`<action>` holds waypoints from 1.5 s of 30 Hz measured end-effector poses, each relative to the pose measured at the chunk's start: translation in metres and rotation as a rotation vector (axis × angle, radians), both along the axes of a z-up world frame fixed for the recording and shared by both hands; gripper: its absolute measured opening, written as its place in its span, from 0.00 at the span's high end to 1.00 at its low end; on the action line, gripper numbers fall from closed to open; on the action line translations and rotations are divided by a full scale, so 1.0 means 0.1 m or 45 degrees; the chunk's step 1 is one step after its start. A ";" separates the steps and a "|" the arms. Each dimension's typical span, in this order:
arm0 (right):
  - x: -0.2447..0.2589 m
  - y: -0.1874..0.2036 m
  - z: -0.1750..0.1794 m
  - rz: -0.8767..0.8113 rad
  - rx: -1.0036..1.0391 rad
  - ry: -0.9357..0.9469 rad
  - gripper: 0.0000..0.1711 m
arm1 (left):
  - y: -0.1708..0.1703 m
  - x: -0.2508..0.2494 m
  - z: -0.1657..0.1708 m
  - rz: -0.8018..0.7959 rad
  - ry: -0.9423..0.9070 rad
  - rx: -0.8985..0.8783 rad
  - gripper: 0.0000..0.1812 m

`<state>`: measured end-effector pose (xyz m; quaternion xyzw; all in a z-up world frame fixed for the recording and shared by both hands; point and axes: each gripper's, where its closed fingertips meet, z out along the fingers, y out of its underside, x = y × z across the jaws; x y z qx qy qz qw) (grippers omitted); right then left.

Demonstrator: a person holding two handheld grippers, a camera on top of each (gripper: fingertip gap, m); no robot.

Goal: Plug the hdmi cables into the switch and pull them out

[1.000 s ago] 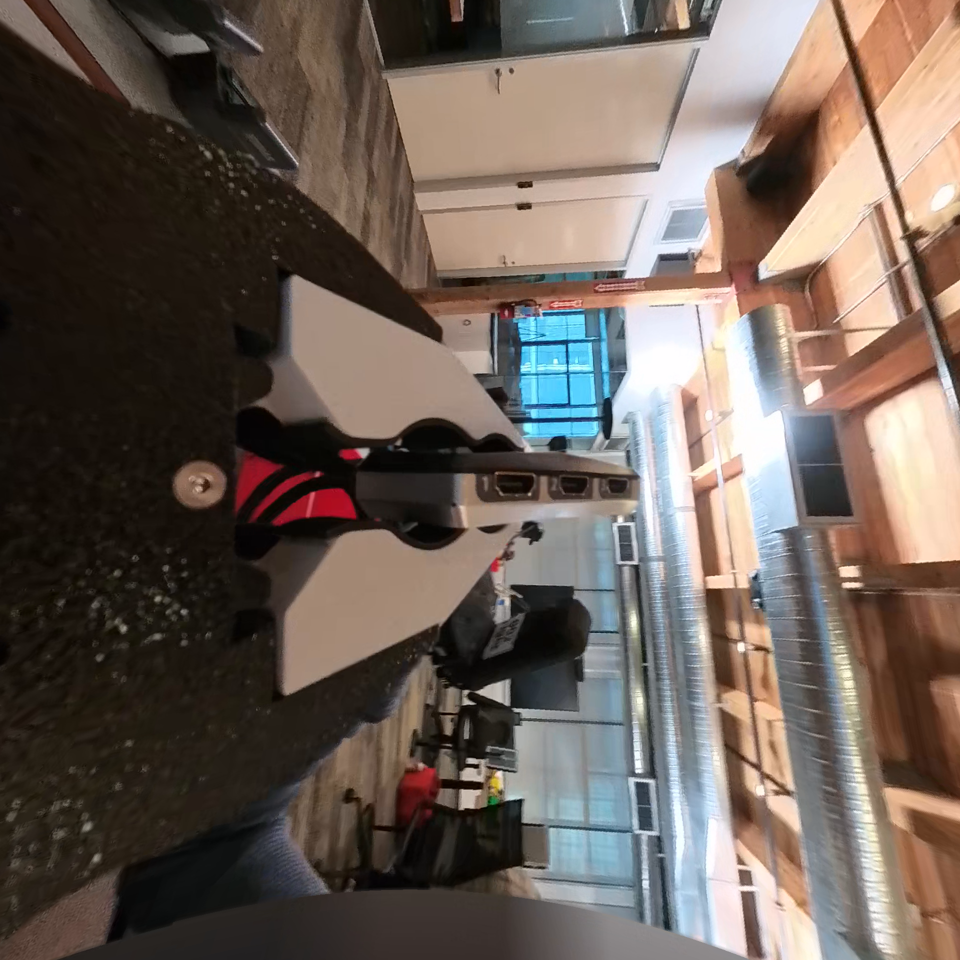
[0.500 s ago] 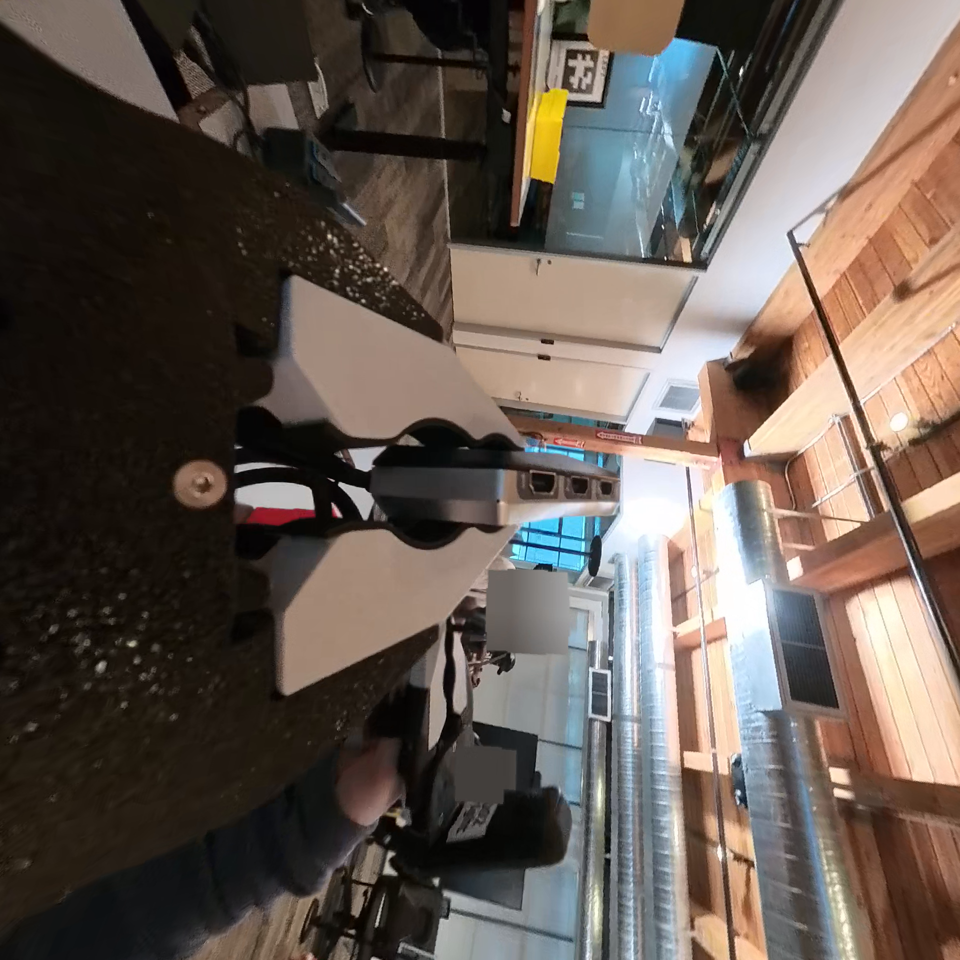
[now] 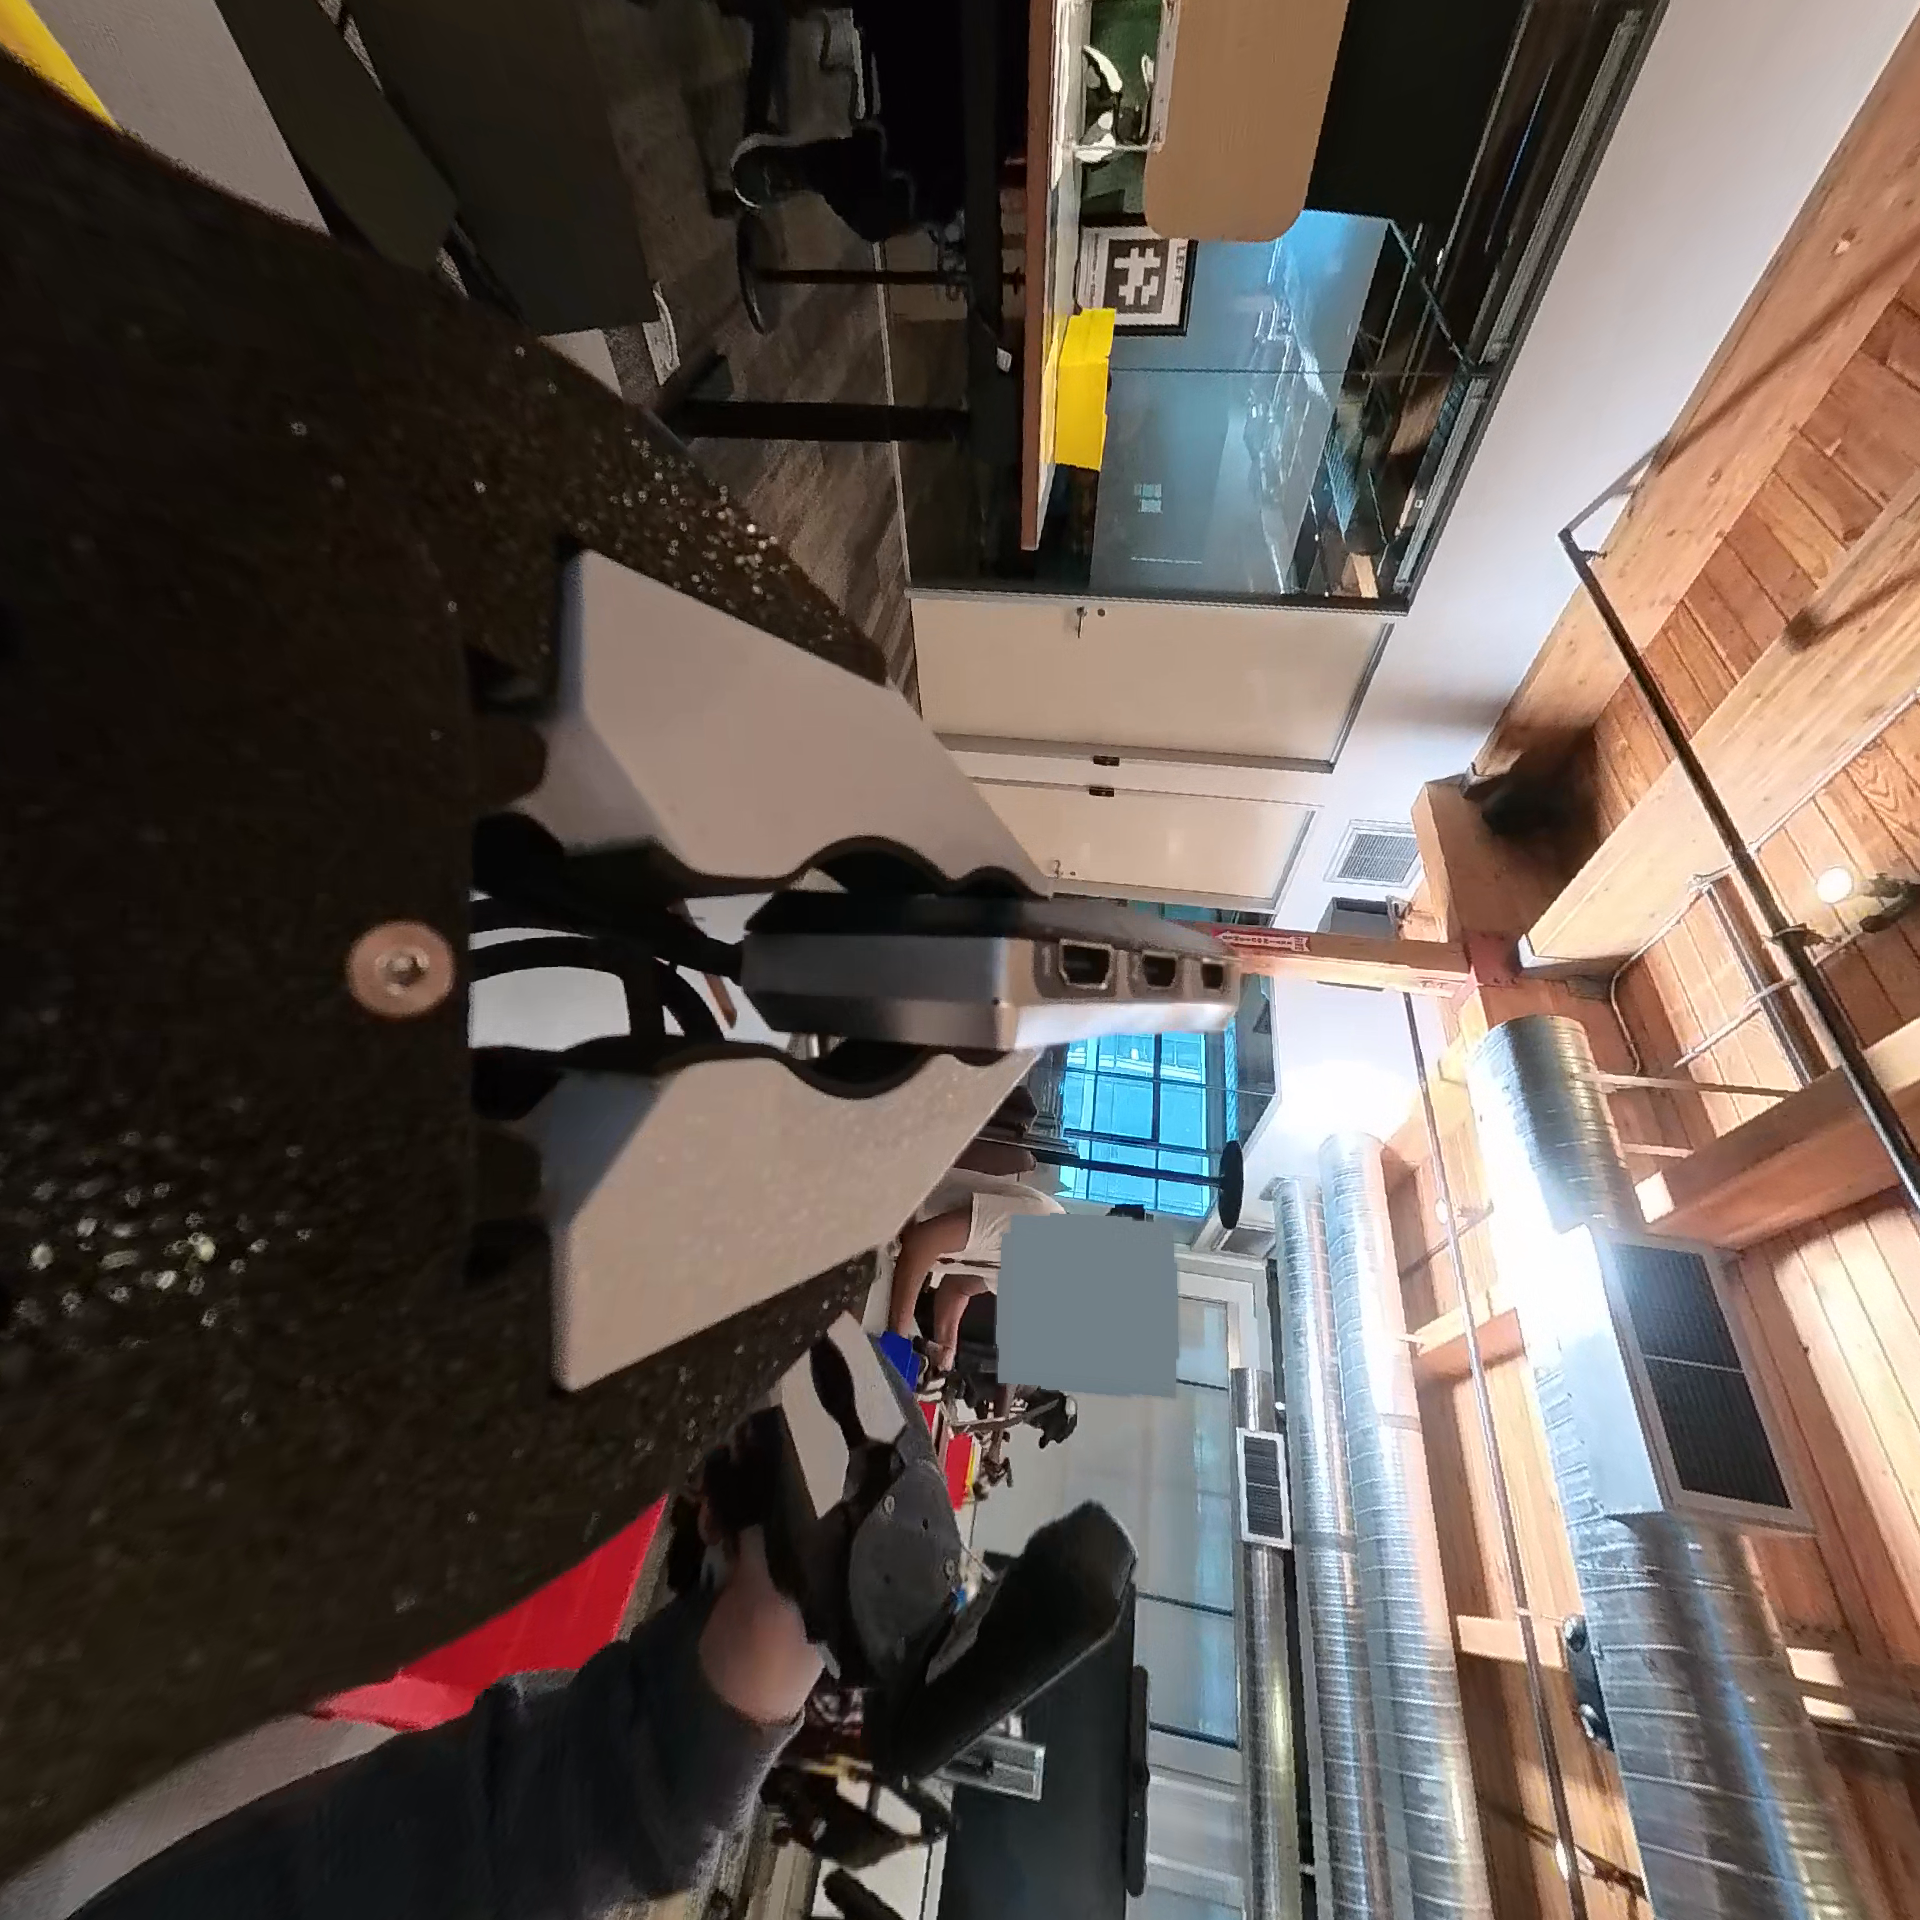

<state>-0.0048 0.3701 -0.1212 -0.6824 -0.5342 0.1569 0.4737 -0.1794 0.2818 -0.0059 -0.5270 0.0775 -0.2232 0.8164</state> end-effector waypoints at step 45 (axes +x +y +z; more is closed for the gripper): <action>-0.76 -0.82 -1.27 0.333 -0.782 -0.200 0.84 | 0.09 0.28 -0.27 0.144 0.574 -0.153 0.90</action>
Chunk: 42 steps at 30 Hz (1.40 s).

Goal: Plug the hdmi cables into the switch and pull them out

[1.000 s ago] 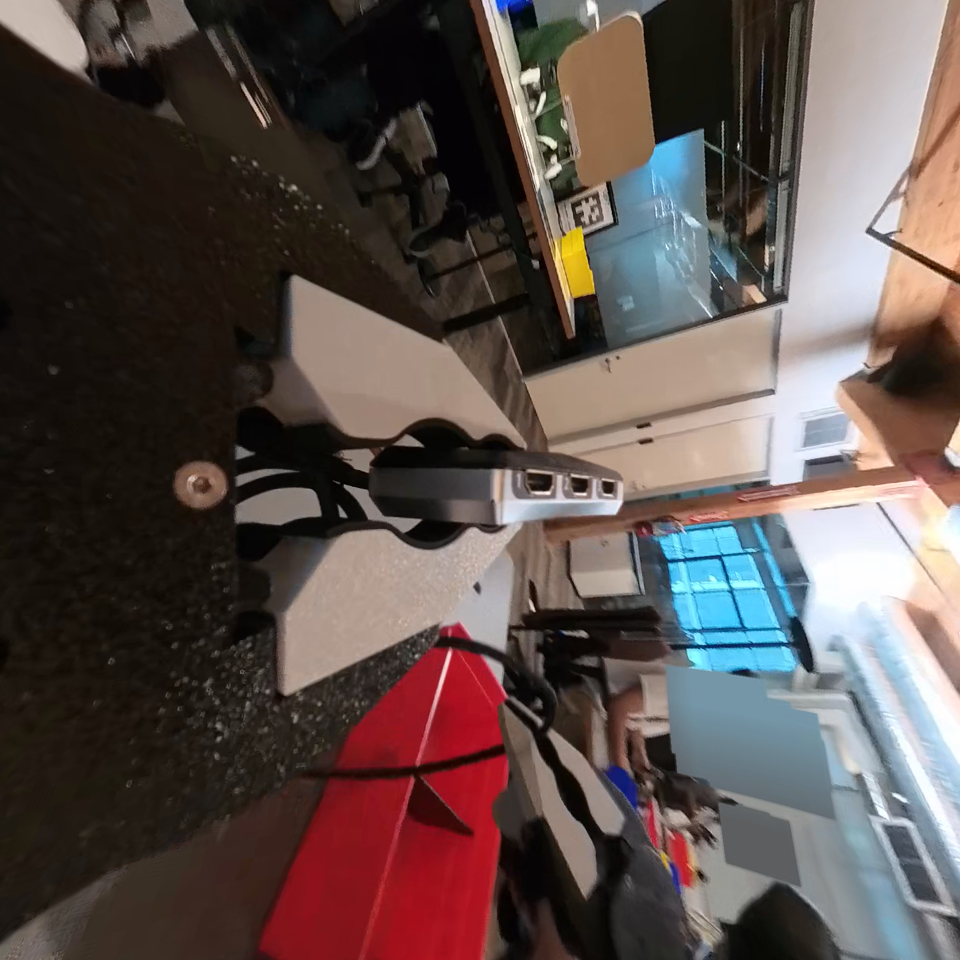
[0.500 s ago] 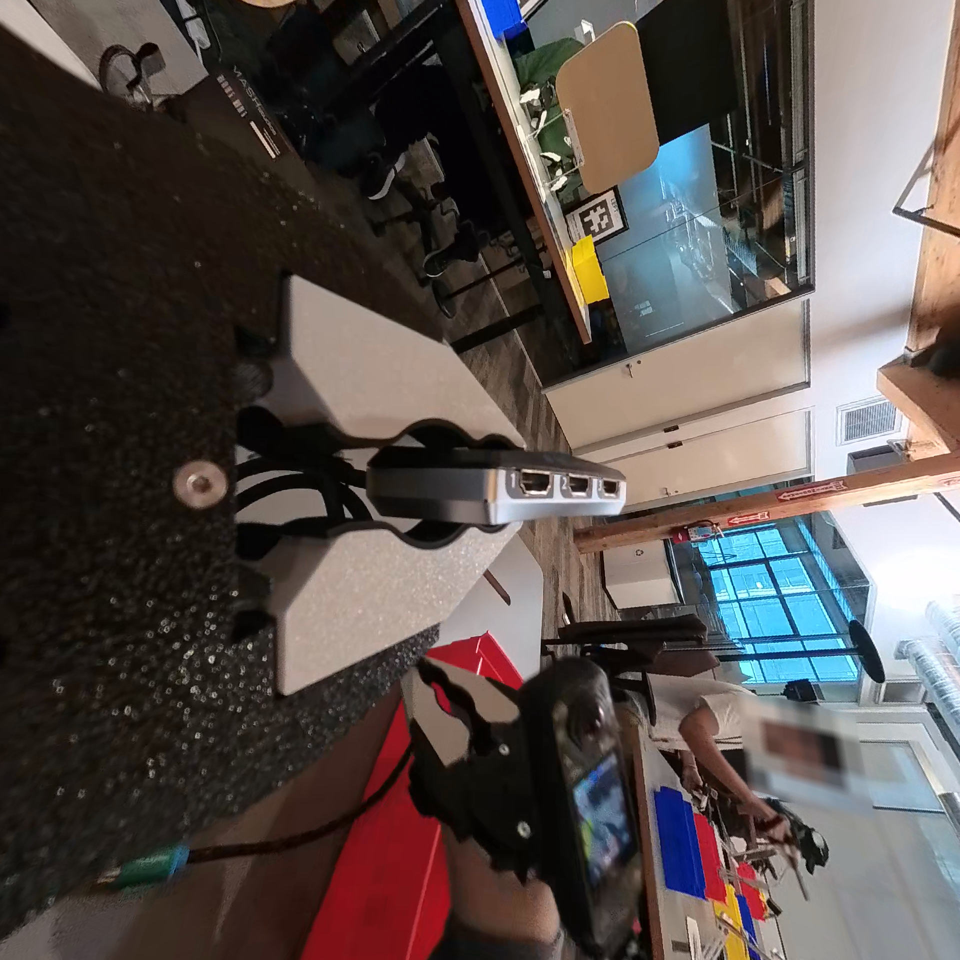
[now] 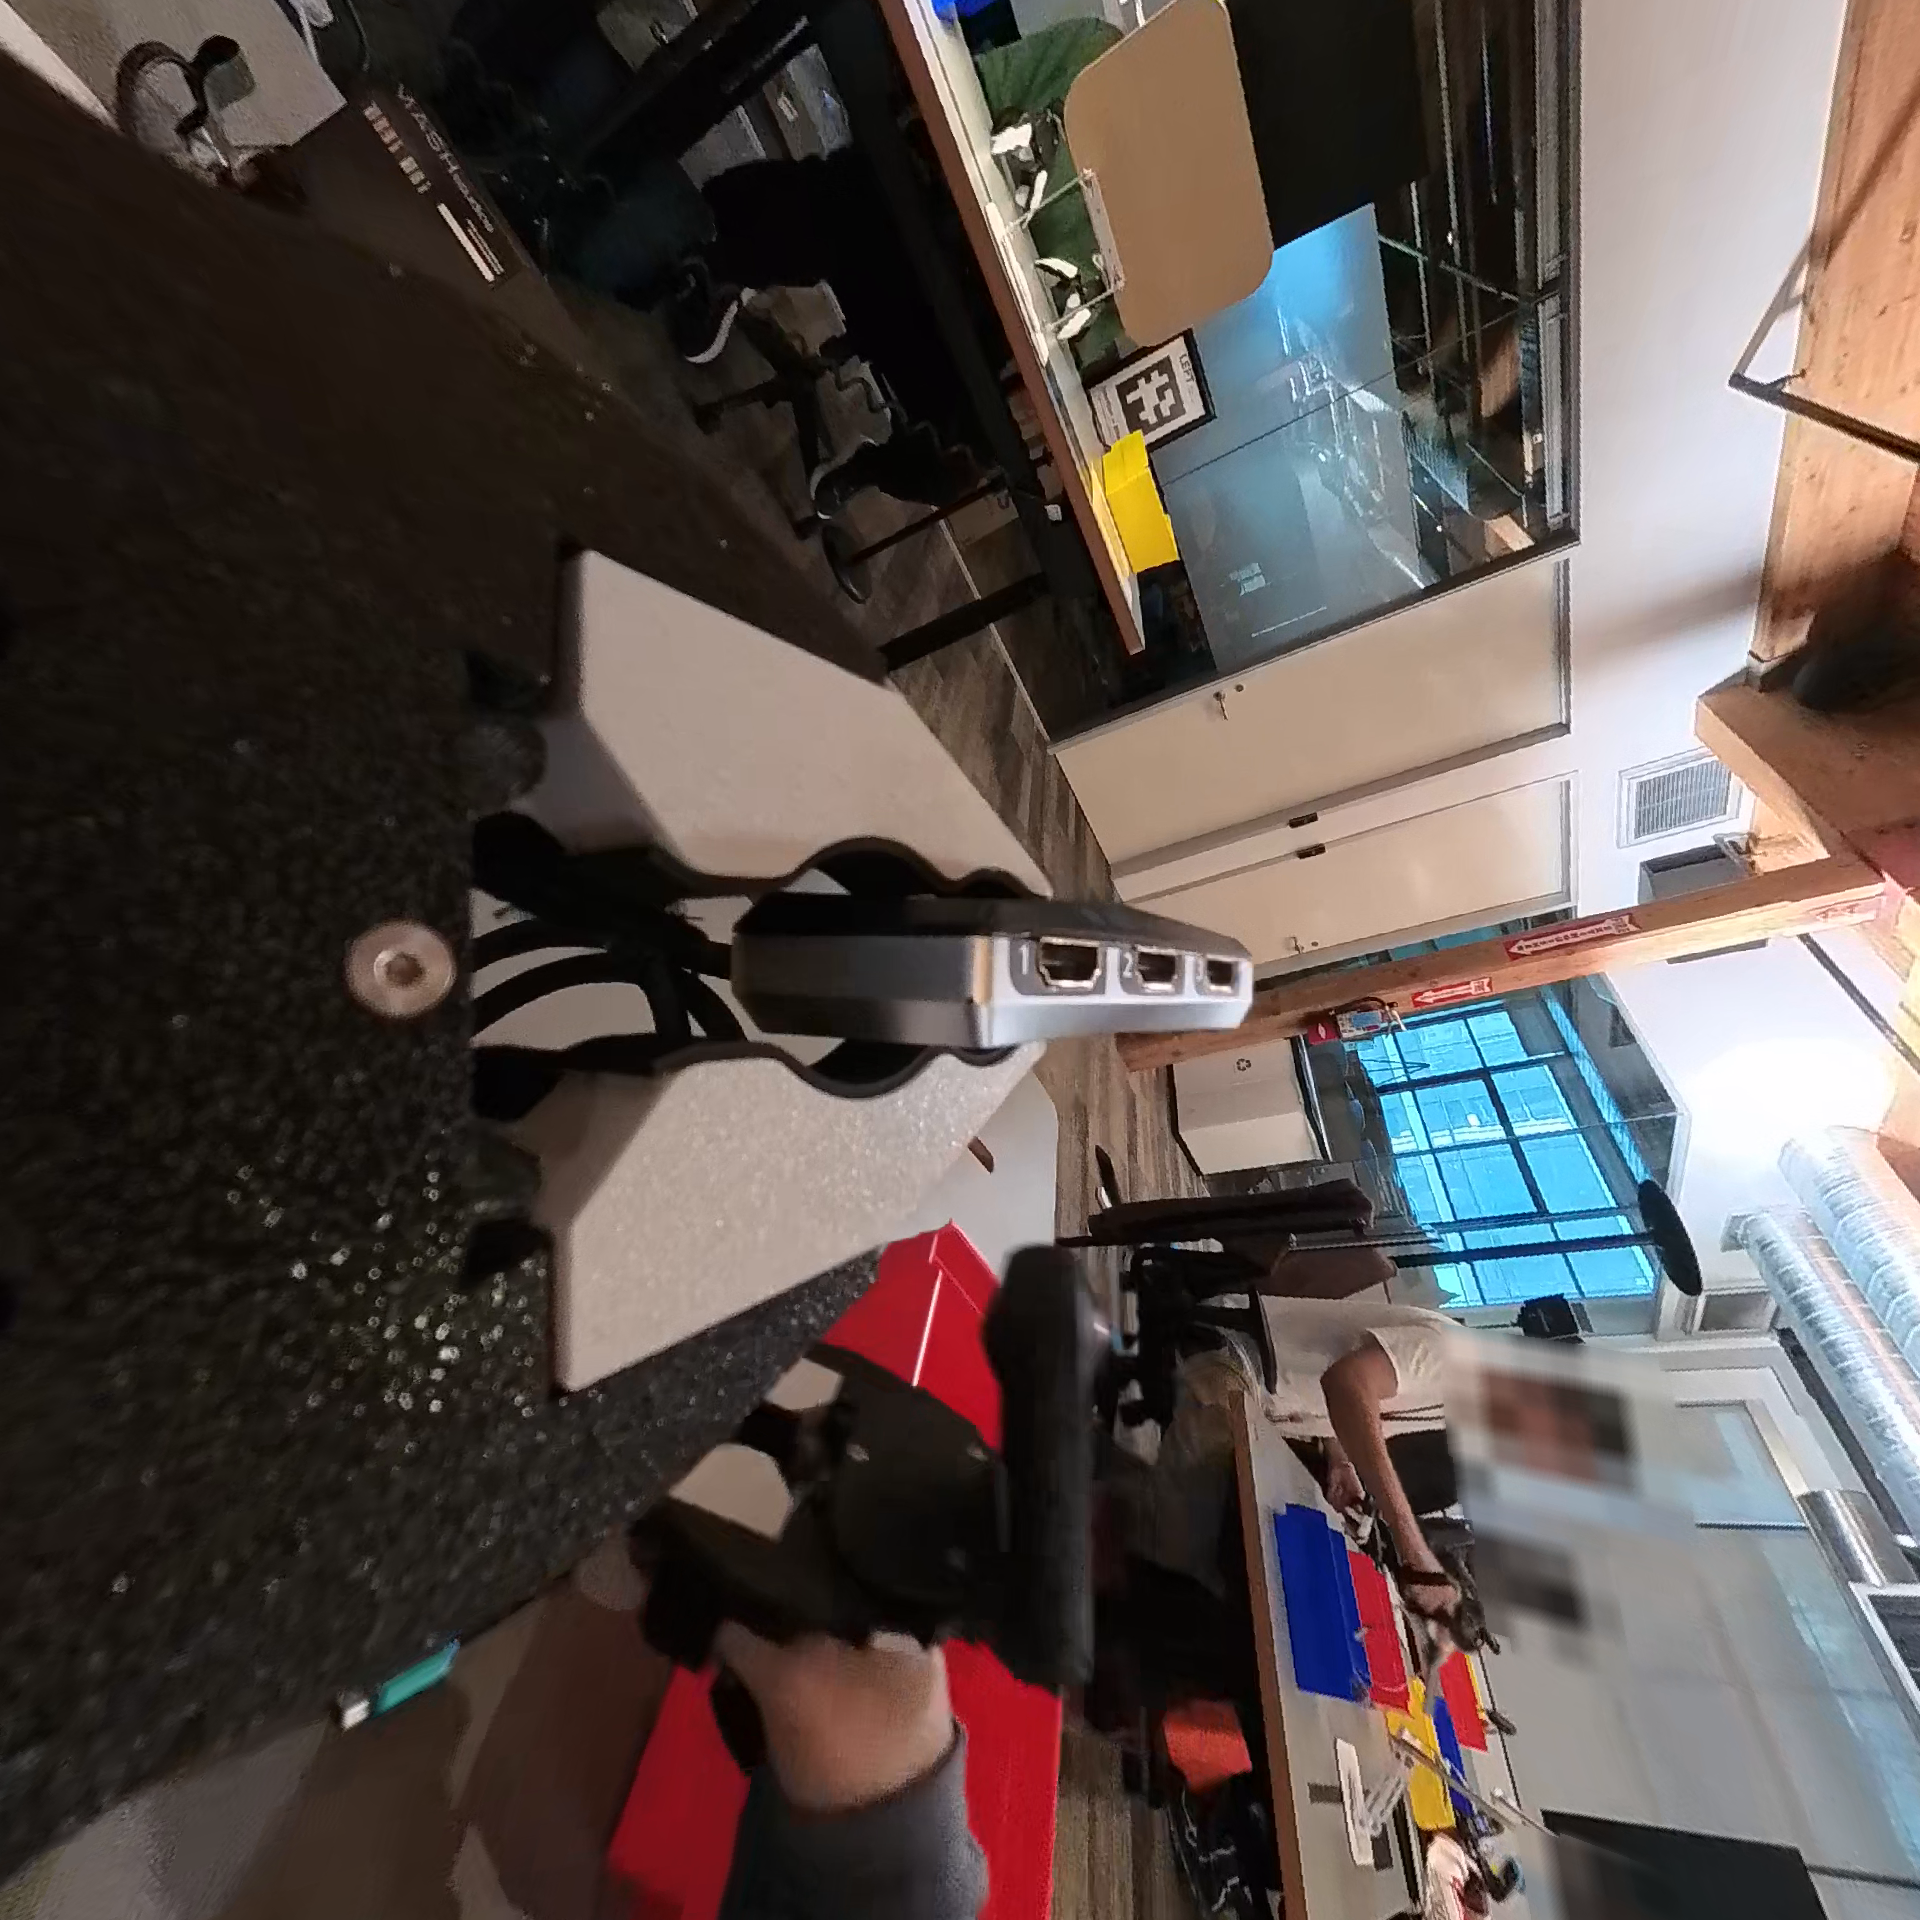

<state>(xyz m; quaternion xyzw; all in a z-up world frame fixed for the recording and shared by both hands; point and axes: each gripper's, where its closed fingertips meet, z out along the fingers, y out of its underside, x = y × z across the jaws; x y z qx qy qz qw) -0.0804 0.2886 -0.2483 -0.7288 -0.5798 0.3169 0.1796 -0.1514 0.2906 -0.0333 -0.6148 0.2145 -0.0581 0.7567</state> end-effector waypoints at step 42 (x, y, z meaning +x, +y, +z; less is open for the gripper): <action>-0.05 -0.35 -0.63 0.020 -0.448 -0.028 0.93 | -0.15 -0.11 0.01 -0.077 -0.015 0.015 0.89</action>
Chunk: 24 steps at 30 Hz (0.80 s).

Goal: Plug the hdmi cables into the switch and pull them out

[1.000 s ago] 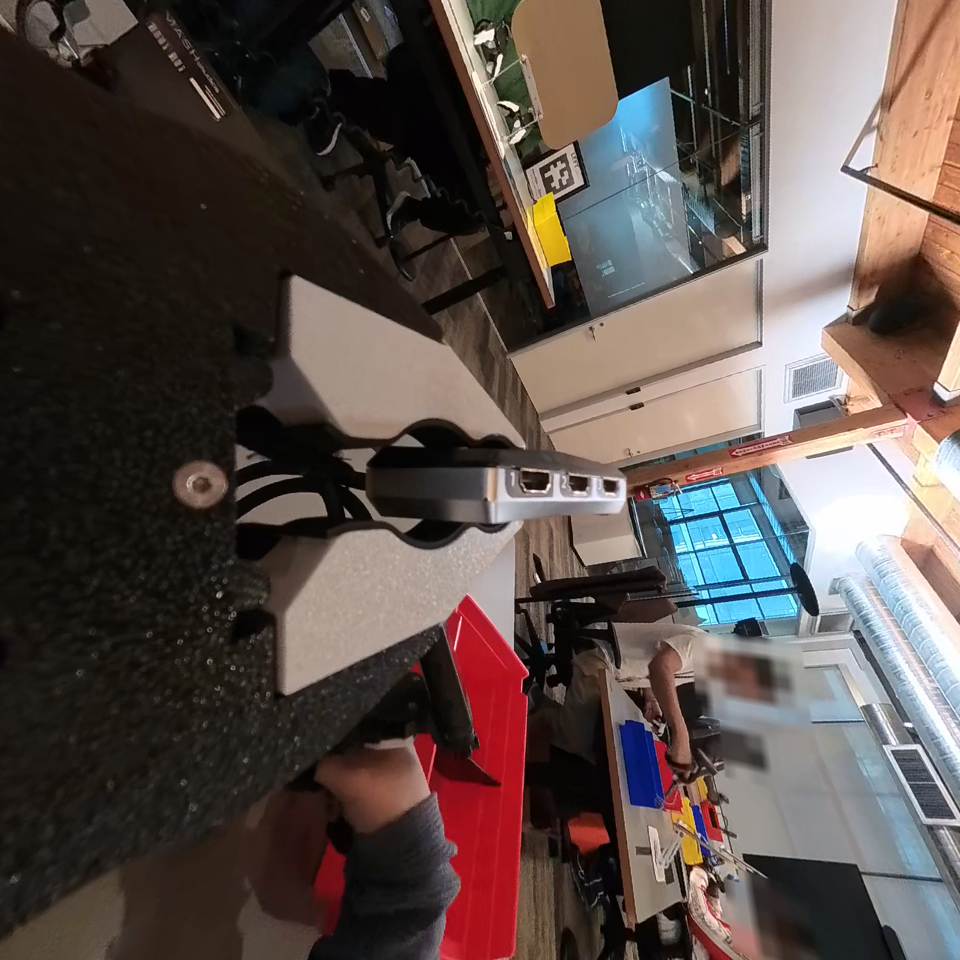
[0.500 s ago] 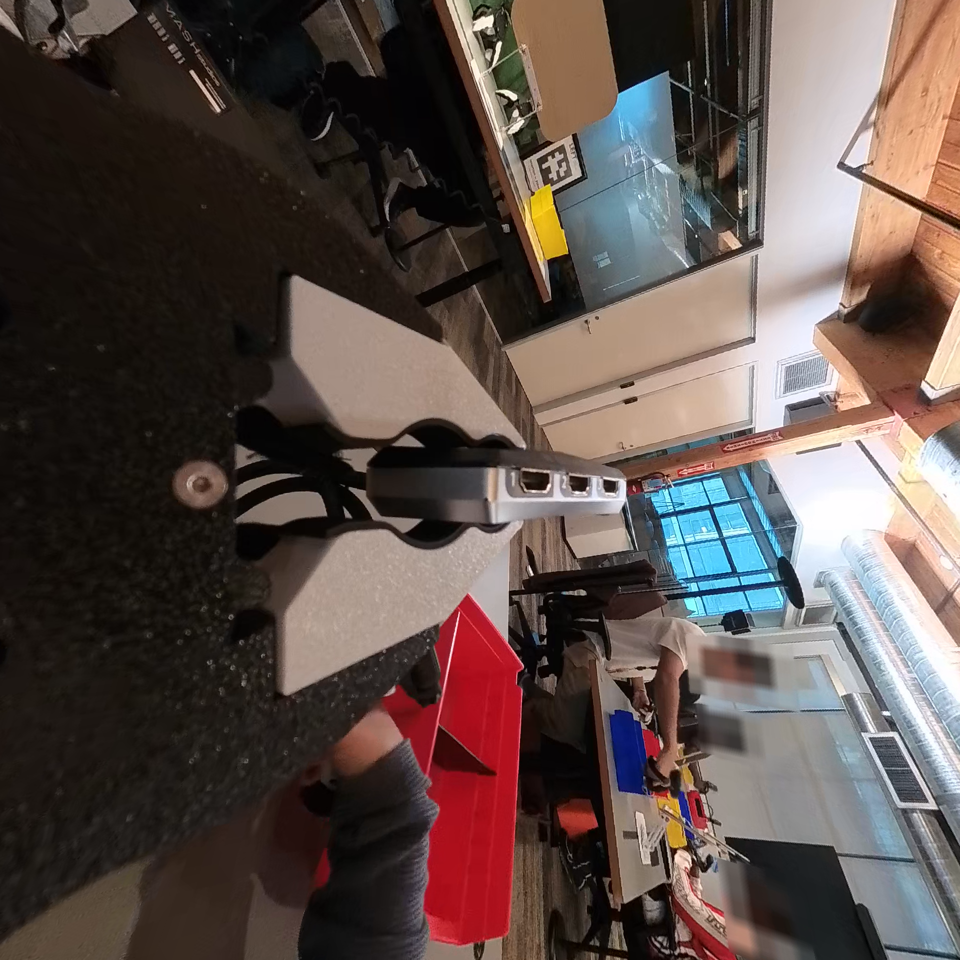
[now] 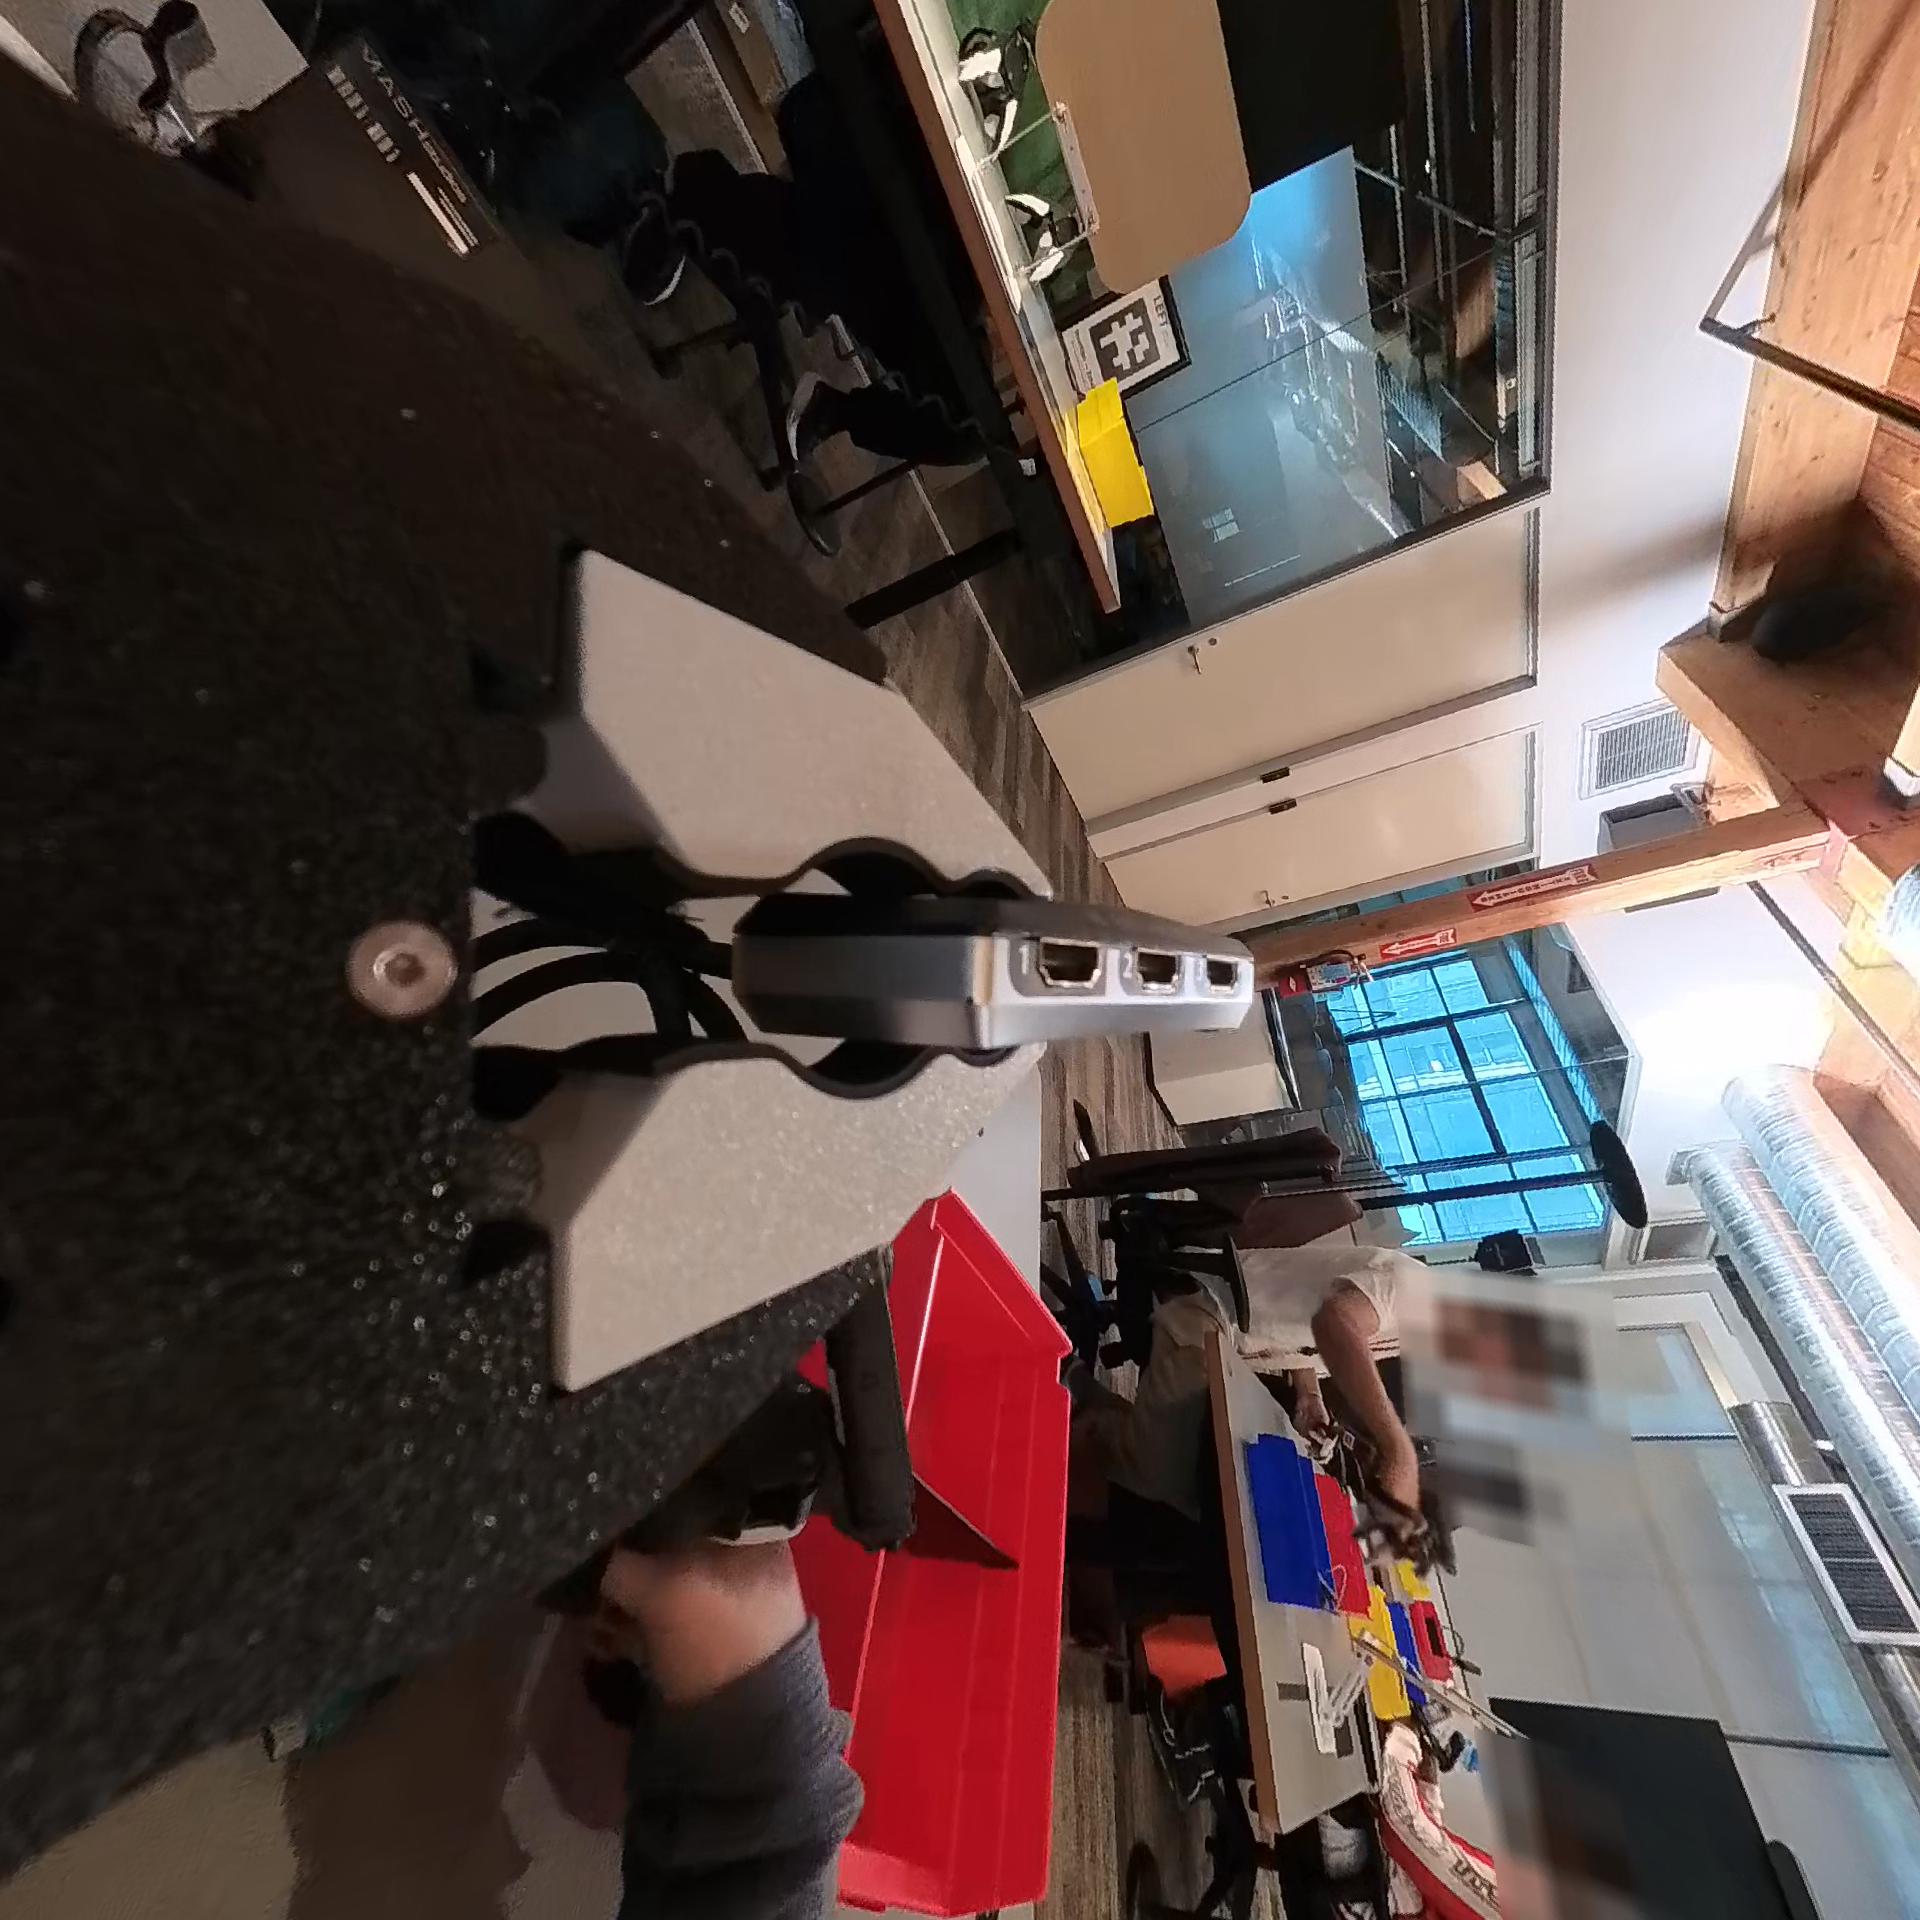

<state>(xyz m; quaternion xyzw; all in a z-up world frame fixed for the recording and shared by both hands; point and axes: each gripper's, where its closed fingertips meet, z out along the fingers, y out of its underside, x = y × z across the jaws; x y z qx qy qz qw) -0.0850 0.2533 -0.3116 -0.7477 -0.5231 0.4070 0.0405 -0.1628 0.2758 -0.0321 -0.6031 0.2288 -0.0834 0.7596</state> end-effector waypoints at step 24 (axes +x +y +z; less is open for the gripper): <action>-0.34 0.30 0.75 -0.080 0.071 0.271 0.98 | 0.00 -0.03 0.00 0.052 0.026 -0.009 0.89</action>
